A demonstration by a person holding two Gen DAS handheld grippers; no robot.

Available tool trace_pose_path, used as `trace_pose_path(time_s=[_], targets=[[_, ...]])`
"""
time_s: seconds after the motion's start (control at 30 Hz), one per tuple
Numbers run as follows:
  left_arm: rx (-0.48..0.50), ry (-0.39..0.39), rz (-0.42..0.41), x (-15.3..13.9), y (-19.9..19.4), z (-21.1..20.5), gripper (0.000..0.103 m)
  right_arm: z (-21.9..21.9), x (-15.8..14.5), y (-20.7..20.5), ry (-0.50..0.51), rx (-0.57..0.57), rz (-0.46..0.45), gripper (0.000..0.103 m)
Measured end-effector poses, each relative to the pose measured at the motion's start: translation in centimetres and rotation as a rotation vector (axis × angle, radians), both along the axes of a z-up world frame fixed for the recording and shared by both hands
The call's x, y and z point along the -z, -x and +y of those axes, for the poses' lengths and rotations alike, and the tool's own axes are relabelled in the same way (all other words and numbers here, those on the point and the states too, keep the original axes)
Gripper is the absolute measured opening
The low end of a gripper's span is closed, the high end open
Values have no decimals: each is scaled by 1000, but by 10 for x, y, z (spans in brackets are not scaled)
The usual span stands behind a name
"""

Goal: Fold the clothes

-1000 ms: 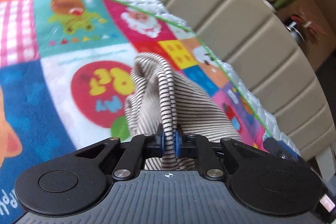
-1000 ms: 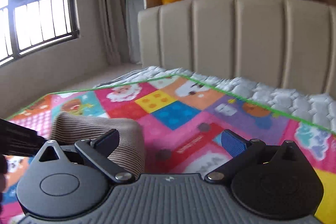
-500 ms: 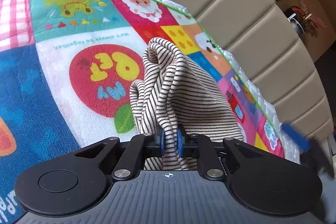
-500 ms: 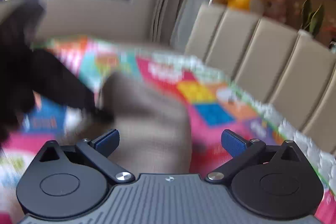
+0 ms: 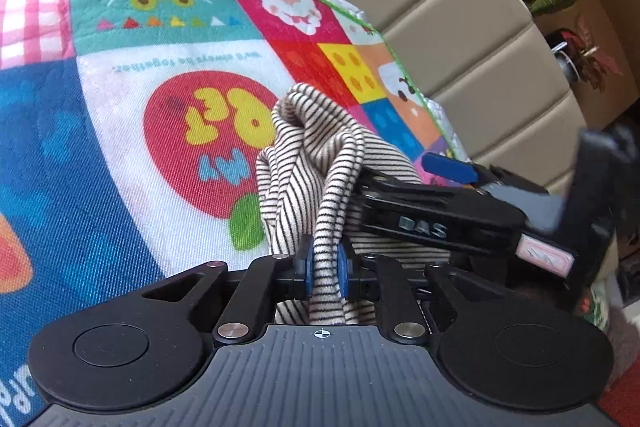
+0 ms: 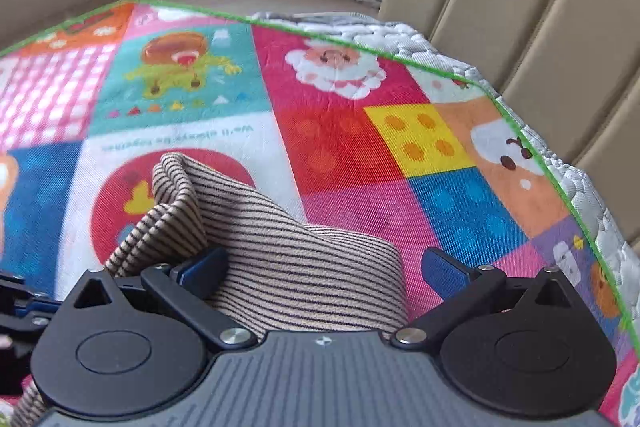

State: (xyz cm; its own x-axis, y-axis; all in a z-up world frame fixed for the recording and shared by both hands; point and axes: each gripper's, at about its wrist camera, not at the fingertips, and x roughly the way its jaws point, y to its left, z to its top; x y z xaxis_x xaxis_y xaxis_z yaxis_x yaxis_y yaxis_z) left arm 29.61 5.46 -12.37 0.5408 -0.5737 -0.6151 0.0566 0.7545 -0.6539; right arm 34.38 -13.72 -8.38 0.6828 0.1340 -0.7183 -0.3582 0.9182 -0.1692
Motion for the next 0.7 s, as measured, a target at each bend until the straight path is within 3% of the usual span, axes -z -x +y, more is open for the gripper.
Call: trace_pose_path(time_s=[0.1,0.17,0.37,0.5,0.57,0.7], targets=[[0,11,7,0,-1,0,17,-24,-9,36,-72,52,-66,103],[-4,16,15,-1,-1,0,17,-46,-9,62,-162,91,-58,103],[13,-13,16,-4,0,-4,20,-89,29,106,-414,130,164,103],[51,-27,26,-6,-12,-3,20,-81,41,108,-486,152,150,101],[56,-26,26,-6,-21,1,20,-69,39,101,-524,128,141,91],[42,-93,-20,-12,-45,10,21,-31,43,81,-498,107,63,91]])
